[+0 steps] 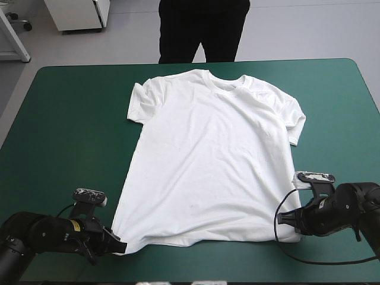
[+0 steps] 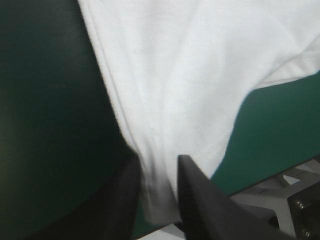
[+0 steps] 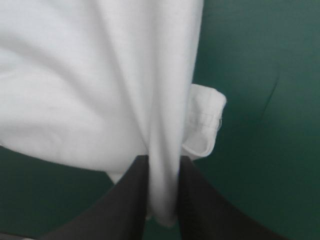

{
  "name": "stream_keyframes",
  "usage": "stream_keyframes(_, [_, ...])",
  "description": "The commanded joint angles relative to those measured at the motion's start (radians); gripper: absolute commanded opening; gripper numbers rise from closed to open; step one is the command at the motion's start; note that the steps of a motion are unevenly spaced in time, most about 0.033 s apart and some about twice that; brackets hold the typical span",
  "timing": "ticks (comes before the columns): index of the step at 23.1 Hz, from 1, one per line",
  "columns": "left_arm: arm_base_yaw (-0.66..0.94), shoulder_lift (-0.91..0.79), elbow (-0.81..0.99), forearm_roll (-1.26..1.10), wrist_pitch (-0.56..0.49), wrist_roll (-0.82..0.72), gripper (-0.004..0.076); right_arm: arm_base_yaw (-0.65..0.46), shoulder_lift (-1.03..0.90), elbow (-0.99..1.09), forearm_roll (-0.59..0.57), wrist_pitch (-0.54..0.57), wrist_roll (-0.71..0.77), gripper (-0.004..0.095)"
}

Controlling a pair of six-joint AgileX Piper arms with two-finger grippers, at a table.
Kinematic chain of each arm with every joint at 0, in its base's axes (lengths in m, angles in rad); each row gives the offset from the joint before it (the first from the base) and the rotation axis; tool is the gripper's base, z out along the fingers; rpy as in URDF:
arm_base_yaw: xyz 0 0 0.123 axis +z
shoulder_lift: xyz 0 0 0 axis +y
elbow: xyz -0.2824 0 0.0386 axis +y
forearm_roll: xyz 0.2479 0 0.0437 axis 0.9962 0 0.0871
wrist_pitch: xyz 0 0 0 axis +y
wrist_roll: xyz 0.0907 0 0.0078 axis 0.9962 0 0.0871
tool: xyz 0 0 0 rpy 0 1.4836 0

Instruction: Fold the cloth

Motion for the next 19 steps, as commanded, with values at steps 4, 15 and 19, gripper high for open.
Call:
stream_keyframes(4, [-0.003, -0.002, -0.071, -0.025, 0.059, -0.005, 0.0581, -0.006, -0.015, -0.068, 0.014, 0.075, -0.017, 0.055])
stream_keyframes(15, [-0.003, 0.203, -0.477, 0.182, 0.019, -0.091, 0.0507, -0.006, -0.025, -0.501, -0.193, 0.134, 0.051, 0.0553])
stream_keyframes(19, [-0.003, 0.415, -0.641, 0.218, 0.005, -0.087, 0.0506, -0.006, -0.025, -0.518, -0.193, 0.134, 0.061, 0.0553])
